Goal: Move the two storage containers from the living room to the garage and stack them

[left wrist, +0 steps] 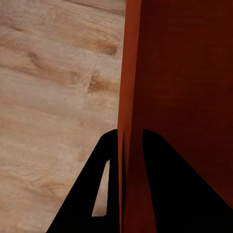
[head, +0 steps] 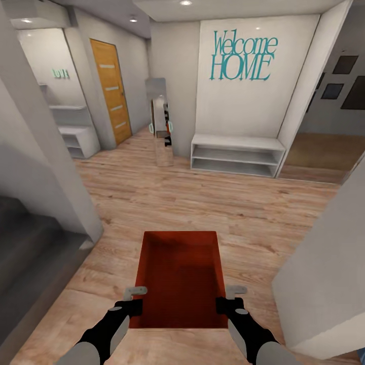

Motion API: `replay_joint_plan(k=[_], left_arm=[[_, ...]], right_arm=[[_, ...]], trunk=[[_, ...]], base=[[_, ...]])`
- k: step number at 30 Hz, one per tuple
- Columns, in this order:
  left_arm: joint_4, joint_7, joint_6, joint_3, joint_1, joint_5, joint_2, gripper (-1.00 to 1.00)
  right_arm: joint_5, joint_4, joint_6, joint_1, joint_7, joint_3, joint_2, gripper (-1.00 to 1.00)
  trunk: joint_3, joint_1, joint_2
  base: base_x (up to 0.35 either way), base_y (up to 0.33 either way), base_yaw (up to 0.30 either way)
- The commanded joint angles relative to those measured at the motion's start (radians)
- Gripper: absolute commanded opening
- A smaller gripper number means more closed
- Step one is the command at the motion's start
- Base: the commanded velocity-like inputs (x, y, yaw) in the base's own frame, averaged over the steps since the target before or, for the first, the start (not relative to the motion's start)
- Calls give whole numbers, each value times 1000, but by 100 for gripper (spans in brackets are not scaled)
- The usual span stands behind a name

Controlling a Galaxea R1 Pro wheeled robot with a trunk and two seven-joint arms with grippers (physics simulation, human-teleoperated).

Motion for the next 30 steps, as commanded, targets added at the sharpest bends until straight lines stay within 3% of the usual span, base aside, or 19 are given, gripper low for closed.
replay_joint_plan(k=[1, 20, 30], left_arm=[[-1, 9, 6, -16, 1, -14, 7, -100], [0, 9, 6, -16, 1, -14, 7, -100], [0, 9, 6, -16, 1, -14, 7, -100]], right_arm=[[16, -41, 2, -1, -73, -17, -33, -100], [16, -57, 2, -1, -73, -15, -32, -100], [16, -83, 3, -1, -71, -14, -33, -100]], trunk=[[-2, 1, -2], [-2, 1, -2], [-2, 1, -2]], base=[[337, 0, 0], [337, 0, 1], [337, 0, 127]])
